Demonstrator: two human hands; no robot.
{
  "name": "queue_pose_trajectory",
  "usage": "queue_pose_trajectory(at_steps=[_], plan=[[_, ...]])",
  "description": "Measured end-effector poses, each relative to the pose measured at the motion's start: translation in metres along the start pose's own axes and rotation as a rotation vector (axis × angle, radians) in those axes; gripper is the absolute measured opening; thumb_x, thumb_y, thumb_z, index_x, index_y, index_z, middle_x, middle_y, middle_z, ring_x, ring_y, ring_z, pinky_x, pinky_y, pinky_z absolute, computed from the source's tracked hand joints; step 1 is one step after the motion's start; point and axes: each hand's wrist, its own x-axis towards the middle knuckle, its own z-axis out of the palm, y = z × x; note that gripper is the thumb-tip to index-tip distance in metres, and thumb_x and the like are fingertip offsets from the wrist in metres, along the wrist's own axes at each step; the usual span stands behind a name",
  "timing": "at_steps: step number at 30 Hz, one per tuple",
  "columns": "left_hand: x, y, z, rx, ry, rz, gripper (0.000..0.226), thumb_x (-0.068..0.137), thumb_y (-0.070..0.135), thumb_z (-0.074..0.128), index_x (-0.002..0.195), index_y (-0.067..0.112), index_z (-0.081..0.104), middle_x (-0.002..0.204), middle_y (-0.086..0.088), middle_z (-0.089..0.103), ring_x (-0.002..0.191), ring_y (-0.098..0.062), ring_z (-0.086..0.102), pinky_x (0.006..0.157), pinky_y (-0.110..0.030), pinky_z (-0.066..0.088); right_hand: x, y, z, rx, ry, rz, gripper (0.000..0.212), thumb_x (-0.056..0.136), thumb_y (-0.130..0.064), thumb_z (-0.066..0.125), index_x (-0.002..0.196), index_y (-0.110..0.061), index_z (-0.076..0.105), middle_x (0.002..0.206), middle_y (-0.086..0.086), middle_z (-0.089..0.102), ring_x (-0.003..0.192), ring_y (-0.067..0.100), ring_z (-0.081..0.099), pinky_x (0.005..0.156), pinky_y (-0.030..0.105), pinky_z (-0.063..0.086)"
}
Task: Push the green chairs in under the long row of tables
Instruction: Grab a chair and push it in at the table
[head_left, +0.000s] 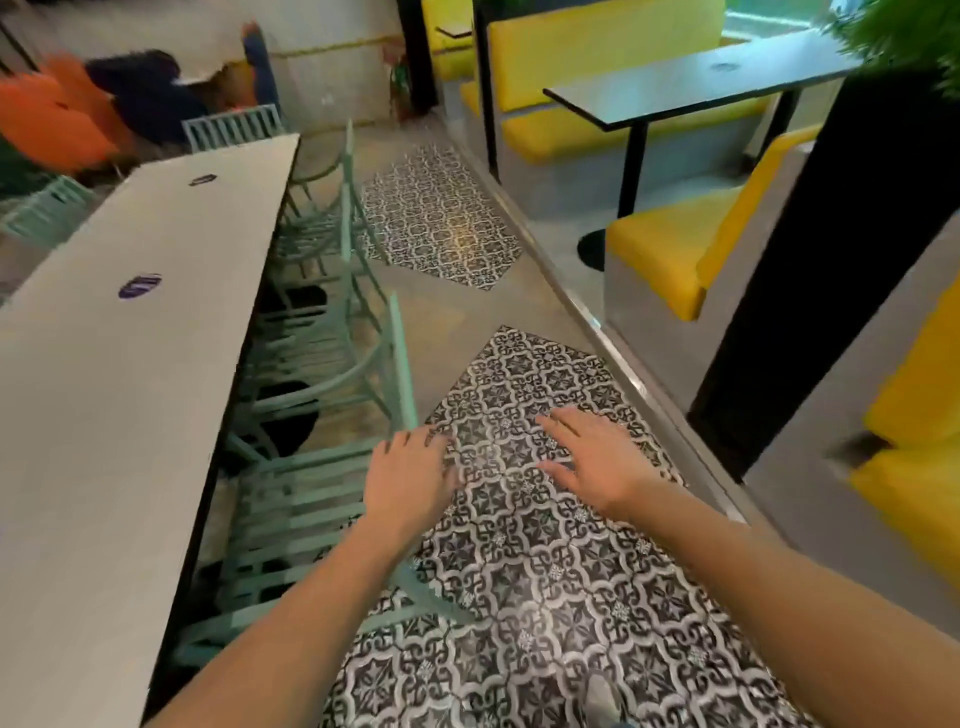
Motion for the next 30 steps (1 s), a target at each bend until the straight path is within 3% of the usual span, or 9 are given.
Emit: queue_pose_trajectory(at_steps=[7, 12, 16, 22, 26, 28, 29, 30], plan=[[0.085, -0.017, 0.006, -0.050, -0.057, -0.352, 0.046, 0.093, 0.053, 0.043, 0.124, 0.021, 0.054, 0.121, -0.003, 0.057, 0.112, -0.025, 0.054, 0.090, -0.040, 0.045, 0.158, 0.025, -0.029, -0.076, -0.138, -0.315, 0.068, 0.096, -0.061, 0.018, 0.153, -0.028, 0.000, 0.161, -0.003, 0.002, 0.148, 0.018, 0.002, 0.121, 0.039, 0.003], [0.131, -0.043, 0.048, -0.111, -0.091, -0.544, 0.051, 0.093, 0.055, 0.043, 0.130, 0.021, 0.050, 0.128, -0.002, 0.054, 0.118, -0.025, 0.050, 0.095, -0.040, 0.044, 0.272, 0.018, -0.009, -0.139, -0.189, -0.549, 0.085, 0.082, -0.070, -0.007, 0.154, -0.025, 0.005, 0.161, 0.005, 0.011, 0.148, 0.023, 0.008, 0.120, 0.042, 0.010], [0.175, -0.065, 0.077, -0.127, -0.100, -0.685, 0.056, 0.092, 0.060, 0.043, 0.130, 0.020, 0.053, 0.134, -0.004, 0.053, 0.123, -0.026, 0.049, 0.100, -0.043, 0.043, 0.357, 0.003, 0.006, -0.171, -0.259, -0.709, 0.065, 0.098, -0.057, 0.024, 0.153, -0.026, 0.010, 0.160, 0.004, 0.014, 0.147, 0.022, 0.010, 0.118, 0.039, 0.008], [0.204, -0.085, 0.067, -0.218, -0.132, -0.810, 0.063, 0.096, 0.063, 0.028, 0.141, 0.020, 0.040, 0.146, -0.004, 0.041, 0.135, -0.024, 0.035, 0.110, -0.040, 0.029, 0.429, -0.013, 0.012, -0.238, -0.378, -0.936, 0.067, 0.095, -0.060, 0.021, 0.153, -0.028, 0.009, 0.161, 0.002, 0.012, 0.148, 0.021, 0.008, 0.118, 0.038, 0.007], [0.209, -0.082, 0.072, -0.300, -0.199, -0.998, 0.069, 0.094, 0.067, 0.024, 0.147, 0.024, 0.032, 0.156, -0.002, 0.028, 0.144, -0.022, 0.020, 0.119, -0.041, 0.013, 0.487, -0.033, 0.025, -0.261, -0.444, -1.120, 0.086, 0.082, -0.075, 0.001, 0.153, -0.028, 0.010, 0.161, 0.002, 0.013, 0.148, 0.020, 0.007, 0.120, 0.040, 0.010], [0.210, -0.078, 0.080, -0.367, -0.213, -1.039, 0.075, 0.091, 0.073, 0.022, 0.147, 0.025, 0.032, 0.156, 0.000, 0.028, 0.144, -0.022, 0.021, 0.120, -0.043, 0.014, 0.510, -0.033, 0.032, -0.299, -0.470, -1.149, 0.082, 0.085, -0.073, 0.006, 0.153, -0.028, 0.010, 0.161, 0.000, 0.008, 0.148, 0.018, 0.004, 0.118, 0.038, 0.003], [0.206, -0.062, 0.086, -0.401, -0.237, -1.196, 0.080, 0.088, 0.077, 0.018, 0.146, 0.025, 0.034, 0.154, 0.001, 0.032, 0.142, -0.022, 0.025, 0.119, -0.044, 0.017, 0.528, -0.048, 0.044, -0.325, -0.479, -1.323, 0.074, 0.090, -0.068, 0.013, 0.153, -0.028, 0.011, 0.161, -0.002, 0.006, 0.148, 0.017, 0.003, 0.116, 0.036, -0.001], [0.203, -0.058, 0.087, -0.452, -0.258, -1.190, 0.084, 0.084, 0.080, 0.014, 0.144, 0.027, 0.037, 0.150, 0.003, 0.037, 0.138, -0.022, 0.031, 0.117, -0.045, 0.022, 0.533, -0.041, 0.047, -0.343, -0.480, -1.331, 0.070, 0.093, -0.065, 0.018, 0.153, -0.029, 0.013, 0.161, -0.003, 0.004, 0.148, 0.016, 0.002, 0.112, 0.034, -0.004]])
